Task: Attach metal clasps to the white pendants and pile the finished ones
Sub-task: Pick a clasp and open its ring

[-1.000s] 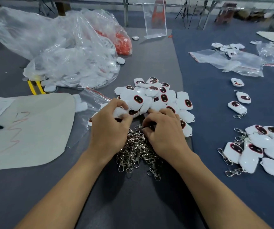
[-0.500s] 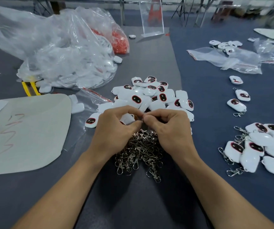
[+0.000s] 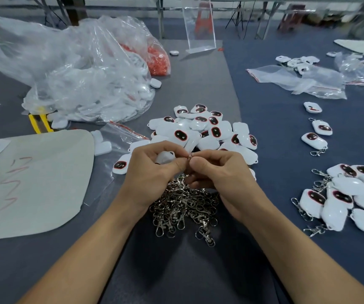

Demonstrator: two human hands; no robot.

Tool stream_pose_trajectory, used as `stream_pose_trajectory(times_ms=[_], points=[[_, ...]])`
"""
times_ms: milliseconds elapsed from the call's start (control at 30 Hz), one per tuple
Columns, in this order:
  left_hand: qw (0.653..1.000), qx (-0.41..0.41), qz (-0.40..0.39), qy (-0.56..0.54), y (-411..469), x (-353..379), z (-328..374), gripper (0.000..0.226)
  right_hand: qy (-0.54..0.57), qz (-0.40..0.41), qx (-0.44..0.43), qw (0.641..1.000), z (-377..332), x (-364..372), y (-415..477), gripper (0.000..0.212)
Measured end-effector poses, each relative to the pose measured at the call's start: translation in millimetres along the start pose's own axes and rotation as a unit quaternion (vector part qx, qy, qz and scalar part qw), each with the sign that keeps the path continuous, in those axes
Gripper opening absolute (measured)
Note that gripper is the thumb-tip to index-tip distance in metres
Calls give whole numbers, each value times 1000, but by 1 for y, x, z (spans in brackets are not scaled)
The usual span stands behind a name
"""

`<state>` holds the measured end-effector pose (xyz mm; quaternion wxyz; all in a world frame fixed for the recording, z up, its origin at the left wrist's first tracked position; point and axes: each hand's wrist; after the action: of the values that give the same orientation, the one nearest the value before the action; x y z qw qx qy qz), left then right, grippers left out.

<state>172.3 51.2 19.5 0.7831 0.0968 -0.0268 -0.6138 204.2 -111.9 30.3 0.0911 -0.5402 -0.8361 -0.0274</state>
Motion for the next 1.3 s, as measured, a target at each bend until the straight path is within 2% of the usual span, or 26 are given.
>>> stream_pose_trajectory(times_ms=[100,200,333,400,467,600,700,867,1000,1067,1200,1300], points=[[998,27,-3,64,3,2,-3,16,-47,29,-24,998,2,-1,-1,18],[991,48,31,120,3,2,-5,14,-90,68,-36,993,4,-3,2,17],[974,77,64,203,-1,3,-4,12,-241,127,-92,958,10,-5,5,16],[970,85,66,216,-3,3,-2,14,-264,122,-92,952,11,-4,4,17],[967,89,69,229,-5,3,-1,19,-263,114,-79,955,11,-4,4,19],[964,96,75,238,-3,4,-1,21,-185,69,-38,979,7,-5,5,17],[963,102,76,237,-3,2,-1,20,-190,37,-43,980,8,-3,2,13],[963,105,94,231,-3,-1,-4,24,-233,87,-72,966,11,-6,3,11],[974,107,75,185,1,-3,-6,20,-176,48,-52,982,12,-3,3,19],[976,121,58,173,2,-2,-5,18,-147,33,-46,988,11,-2,3,14],[980,123,50,148,3,-1,-5,21,-147,52,-39,987,8,-4,3,17],[990,90,42,100,3,-1,-4,23,-173,73,-62,980,6,-4,2,20]])
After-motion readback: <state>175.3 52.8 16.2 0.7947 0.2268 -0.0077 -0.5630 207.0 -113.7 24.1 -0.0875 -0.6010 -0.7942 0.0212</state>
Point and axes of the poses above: each hand's wrist, its own y-axis towards the middle knuckle, its own x-axis out of the palm, z = x × y, and after that the axes turned 1 degree about -x, right-handed
